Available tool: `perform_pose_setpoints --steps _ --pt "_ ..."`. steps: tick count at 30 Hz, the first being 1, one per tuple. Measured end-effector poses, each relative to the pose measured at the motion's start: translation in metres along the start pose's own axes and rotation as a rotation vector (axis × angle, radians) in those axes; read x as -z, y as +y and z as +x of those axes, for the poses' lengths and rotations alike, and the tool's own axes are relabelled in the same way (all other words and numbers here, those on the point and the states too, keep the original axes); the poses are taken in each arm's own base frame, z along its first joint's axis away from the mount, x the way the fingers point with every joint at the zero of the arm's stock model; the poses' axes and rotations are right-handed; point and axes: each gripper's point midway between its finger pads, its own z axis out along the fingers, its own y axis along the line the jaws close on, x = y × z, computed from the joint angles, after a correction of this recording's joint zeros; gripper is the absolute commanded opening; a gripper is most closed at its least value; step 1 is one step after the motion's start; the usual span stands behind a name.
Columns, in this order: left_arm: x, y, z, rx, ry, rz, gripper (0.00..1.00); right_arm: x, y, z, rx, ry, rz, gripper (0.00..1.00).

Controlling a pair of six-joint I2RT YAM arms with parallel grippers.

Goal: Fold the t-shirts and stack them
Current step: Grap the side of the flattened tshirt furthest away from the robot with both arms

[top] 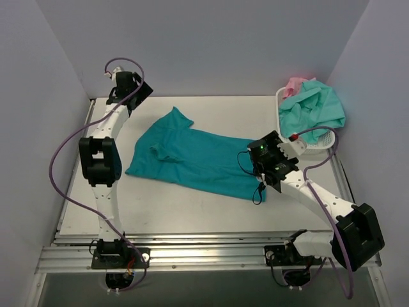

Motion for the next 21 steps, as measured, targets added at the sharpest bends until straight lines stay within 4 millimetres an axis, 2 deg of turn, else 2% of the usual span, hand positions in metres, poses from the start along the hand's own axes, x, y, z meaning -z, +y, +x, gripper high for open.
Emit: perform_pose_setpoints --steps 2,5,9,17,21 --pt "-0.031 0.019 0.020 0.009 0.070 0.005 0.82 -0.005 0.005 0.001 -0.003 -0.001 -0.009 0.80" --pt "-0.066 0.049 0.055 0.022 0.178 -0.004 0.82 -0.013 0.007 0.002 0.001 -0.001 -0.009 0.80" --pt "-0.093 0.069 0.092 0.020 0.293 0.010 0.83 -0.024 0.008 0.006 0.005 0.008 -0.006 0.80" --pt "-0.091 0.022 0.074 -0.021 0.300 0.184 0.84 -0.038 0.005 0.009 -0.001 0.028 -0.011 0.79" --pt "-0.096 0.018 0.079 -0.039 0.316 0.219 0.85 -0.042 0.004 0.012 -0.002 0.041 -0.016 0.79"
